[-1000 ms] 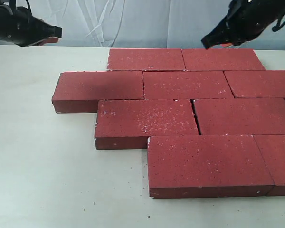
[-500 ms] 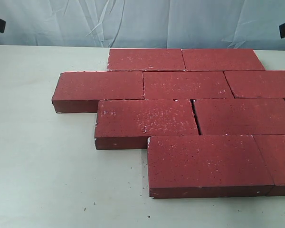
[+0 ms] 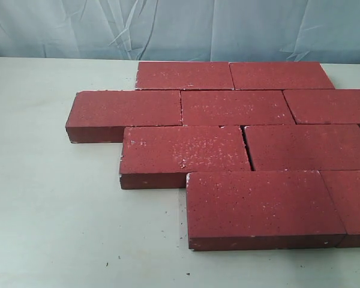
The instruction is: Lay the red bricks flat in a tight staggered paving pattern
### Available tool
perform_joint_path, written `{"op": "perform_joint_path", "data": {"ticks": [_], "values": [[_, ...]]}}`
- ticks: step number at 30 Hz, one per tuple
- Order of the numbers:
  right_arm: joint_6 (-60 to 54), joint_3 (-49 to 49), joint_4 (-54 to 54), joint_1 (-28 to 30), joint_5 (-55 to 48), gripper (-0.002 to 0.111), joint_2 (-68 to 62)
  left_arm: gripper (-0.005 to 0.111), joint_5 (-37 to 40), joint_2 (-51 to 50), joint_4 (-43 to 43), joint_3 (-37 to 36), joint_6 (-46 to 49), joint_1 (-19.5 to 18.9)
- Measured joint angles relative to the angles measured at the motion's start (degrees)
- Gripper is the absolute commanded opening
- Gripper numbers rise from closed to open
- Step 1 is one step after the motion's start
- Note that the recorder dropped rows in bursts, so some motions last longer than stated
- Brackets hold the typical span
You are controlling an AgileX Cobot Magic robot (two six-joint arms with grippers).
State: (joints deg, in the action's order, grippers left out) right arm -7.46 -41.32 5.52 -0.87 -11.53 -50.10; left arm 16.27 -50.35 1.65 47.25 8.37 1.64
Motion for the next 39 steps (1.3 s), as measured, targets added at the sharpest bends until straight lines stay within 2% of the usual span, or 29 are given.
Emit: {"op": "perform_joint_path", "data": {"ticks": [8, 12, 18, 30, 34, 39], "values": [[0.00, 11.76, 0.00, 0.00, 11.53, -0.001, 12.00, 0.000, -7.46, 11.69, 1.98, -10.24, 0.00, 0.00], [0.00, 16.02, 0.00, 0.00, 15.31, -0.001, 17.63, 0.000, -8.42, 17.79, 4.52, -13.73, -0.16, 0.00], [0.00, 17.04, 0.00, 0.00, 16.07, -0.001, 23.77, 0.000, -5.30, 24.07, 8.91, -14.95, -0.24, 0.00], [1.30, 17.16, -6.51, 0.00, 10.06, -0.001, 34.54, 0.000, 3.61, 33.81, 11.03, -15.33, -0.37, 0.00], [1.30, 19.05, -7.17, 0.00, 9.95, -0.001, 35.41, 0.000, 3.59, 36.89, 11.71, -17.47, -0.37, 0.00], [1.30, 22.44, -7.17, 0.00, 10.42, -0.001, 35.41, 0.000, -0.27, 37.58, 14.08, -21.05, -0.48, 0.00]]}}
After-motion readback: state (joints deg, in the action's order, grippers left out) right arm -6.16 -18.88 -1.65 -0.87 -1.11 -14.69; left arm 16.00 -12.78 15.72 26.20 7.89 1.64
